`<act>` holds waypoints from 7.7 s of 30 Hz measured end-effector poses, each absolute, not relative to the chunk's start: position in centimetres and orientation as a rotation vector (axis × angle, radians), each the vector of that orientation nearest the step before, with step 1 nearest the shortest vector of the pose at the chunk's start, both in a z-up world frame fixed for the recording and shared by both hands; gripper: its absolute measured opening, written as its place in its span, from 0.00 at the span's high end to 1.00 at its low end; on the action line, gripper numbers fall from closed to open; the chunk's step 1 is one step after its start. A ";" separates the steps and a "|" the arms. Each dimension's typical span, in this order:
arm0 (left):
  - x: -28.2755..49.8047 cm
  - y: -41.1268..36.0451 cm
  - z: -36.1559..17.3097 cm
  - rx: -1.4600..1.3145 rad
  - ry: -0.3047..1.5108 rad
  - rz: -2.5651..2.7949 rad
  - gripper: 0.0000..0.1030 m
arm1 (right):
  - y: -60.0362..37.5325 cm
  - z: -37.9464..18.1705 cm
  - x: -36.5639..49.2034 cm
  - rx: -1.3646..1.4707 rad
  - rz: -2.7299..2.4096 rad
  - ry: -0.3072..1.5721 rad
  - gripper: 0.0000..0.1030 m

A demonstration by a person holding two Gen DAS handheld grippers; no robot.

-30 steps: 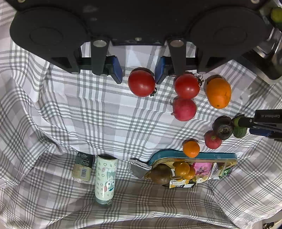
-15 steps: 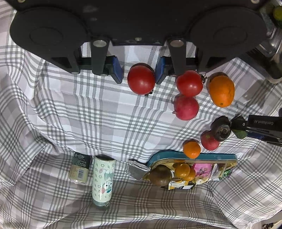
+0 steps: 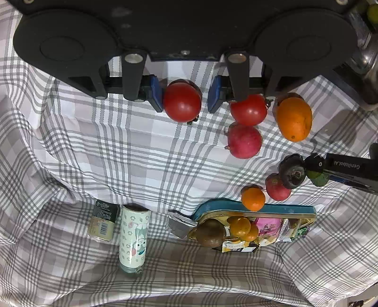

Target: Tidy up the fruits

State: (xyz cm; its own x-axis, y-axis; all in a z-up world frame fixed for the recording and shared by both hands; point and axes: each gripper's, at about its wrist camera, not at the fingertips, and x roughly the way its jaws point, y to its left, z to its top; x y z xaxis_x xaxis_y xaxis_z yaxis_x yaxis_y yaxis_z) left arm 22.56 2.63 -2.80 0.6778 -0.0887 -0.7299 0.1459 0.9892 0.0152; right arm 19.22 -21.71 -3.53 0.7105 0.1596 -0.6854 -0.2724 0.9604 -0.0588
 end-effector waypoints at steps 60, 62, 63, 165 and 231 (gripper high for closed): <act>-1.2 -2.1 -0.8 -0.046 0.720 -0.246 0.59 | -22.2 -2.0 0.8 0.013 0.242 0.603 0.67; -1.2 -2.3 -1.3 -0.034 0.742 -0.246 0.59 | -22.2 -2.1 0.9 0.015 0.239 0.606 0.67; -1.1 -2.4 -1.4 -0.027 0.748 -0.242 0.59 | -22.3 -2.2 1.1 0.021 0.235 0.615 0.66; -1.2 -1.0 0.2 -0.064 0.676 -0.059 0.55 | -21.9 -1.9 0.8 -0.042 0.264 0.648 0.65; 13.0 -1.1 0.6 0.037 0.745 -0.127 0.55 | -19.5 -3.2 19.8 0.140 0.402 0.824 0.66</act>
State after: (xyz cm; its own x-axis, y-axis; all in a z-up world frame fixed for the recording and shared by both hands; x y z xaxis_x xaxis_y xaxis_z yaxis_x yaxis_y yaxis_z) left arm 13.01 -1.11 0.57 0.7280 -0.1019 -0.6779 0.1280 0.9917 -0.0117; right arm 19.75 -19.50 -3.21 0.6092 0.4006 -0.6844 -0.2934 0.9156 0.2748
